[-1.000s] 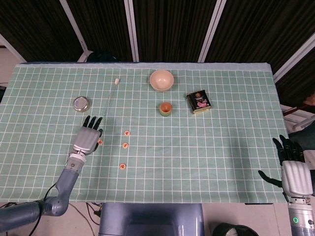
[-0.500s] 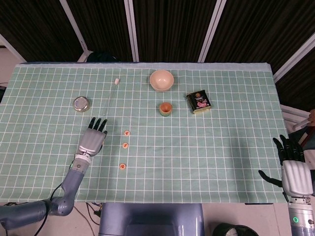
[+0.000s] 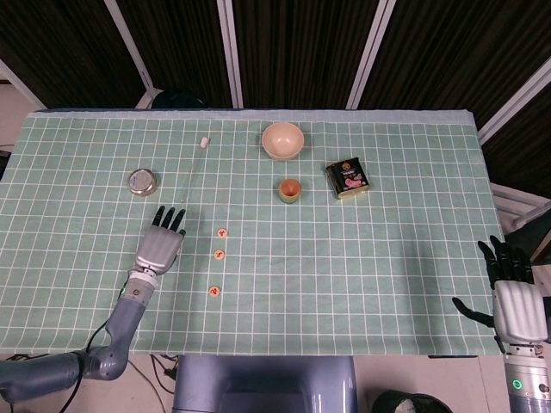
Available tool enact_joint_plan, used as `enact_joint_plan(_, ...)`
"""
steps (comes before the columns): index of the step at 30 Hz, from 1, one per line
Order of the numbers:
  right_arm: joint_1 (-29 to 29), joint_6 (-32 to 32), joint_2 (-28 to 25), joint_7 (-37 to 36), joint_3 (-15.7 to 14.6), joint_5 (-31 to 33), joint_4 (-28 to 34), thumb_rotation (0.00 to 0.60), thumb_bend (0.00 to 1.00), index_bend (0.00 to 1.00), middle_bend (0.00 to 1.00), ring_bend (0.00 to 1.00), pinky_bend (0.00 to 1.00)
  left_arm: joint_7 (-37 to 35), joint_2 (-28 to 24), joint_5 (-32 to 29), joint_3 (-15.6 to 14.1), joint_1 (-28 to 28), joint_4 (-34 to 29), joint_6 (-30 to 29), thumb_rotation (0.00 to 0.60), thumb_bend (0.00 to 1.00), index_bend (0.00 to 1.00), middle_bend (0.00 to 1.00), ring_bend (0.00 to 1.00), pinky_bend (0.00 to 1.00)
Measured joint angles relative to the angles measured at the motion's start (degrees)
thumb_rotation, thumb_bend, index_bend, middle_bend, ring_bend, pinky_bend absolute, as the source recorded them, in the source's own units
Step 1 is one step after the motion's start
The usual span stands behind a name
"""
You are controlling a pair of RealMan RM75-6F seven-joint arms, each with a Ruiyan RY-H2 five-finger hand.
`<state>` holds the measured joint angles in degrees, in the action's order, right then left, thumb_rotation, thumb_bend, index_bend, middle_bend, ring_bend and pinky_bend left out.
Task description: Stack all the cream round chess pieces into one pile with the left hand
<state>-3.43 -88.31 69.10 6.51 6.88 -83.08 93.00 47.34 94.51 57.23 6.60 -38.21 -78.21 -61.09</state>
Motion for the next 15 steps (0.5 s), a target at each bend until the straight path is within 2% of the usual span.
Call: enact_joint_plan(15, 0.0, 0.0, 0.1, 0.3, 0.1, 0.3, 0.0, 0.600, 0.23, 0.09, 0.01, 0.00, 0.00, 0.6, 0.3, -0.7, -0.8, -0.3, 0.3, -0.2, 0.600, 0.32, 0.44, 0.04, 0.00, 0.00)
